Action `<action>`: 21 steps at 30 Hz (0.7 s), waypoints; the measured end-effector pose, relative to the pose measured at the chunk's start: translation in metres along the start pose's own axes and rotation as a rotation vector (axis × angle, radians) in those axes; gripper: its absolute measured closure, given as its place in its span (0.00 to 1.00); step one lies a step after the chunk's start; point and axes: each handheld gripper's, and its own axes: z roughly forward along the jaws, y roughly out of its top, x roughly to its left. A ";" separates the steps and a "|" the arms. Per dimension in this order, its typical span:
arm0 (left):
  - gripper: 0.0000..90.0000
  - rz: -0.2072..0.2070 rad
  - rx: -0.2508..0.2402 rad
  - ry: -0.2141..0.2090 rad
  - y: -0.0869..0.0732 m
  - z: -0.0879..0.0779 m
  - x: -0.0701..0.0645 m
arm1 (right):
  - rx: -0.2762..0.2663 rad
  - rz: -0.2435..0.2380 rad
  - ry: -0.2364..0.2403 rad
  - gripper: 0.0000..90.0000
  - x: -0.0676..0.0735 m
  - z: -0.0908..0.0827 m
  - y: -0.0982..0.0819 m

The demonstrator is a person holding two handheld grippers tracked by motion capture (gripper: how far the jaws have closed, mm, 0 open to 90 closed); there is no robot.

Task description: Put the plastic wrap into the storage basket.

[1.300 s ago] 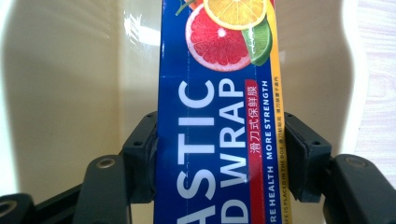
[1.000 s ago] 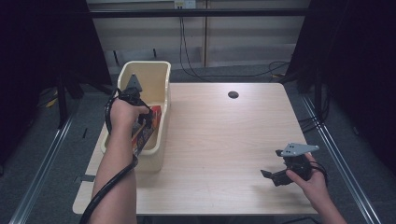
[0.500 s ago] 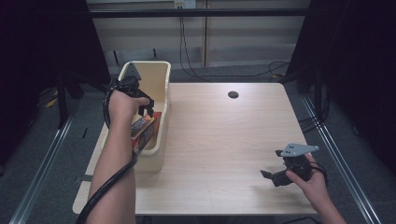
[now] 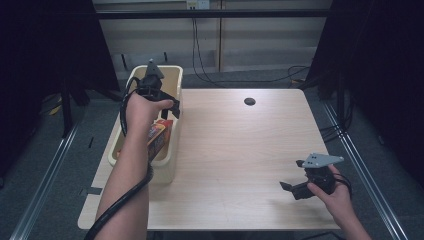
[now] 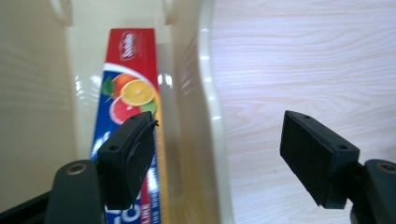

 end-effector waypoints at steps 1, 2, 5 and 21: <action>0.29 0.003 -0.005 -0.006 0.000 0.001 -0.002 | -0.003 0.000 -0.005 0.03 0.000 -0.001 0.000; 0.29 0.009 -0.001 -0.016 0.000 0.001 -0.004 | -0.002 0.002 -0.007 0.03 0.000 -0.001 0.000; 0.26 0.031 -0.005 -0.027 0.000 0.004 -0.013 | -0.002 0.000 -0.007 0.03 0.000 -0.001 0.000; 0.23 0.136 -0.013 -0.091 -0.001 0.025 -0.055 | -0.007 -0.011 0.001 0.03 0.001 0.001 0.002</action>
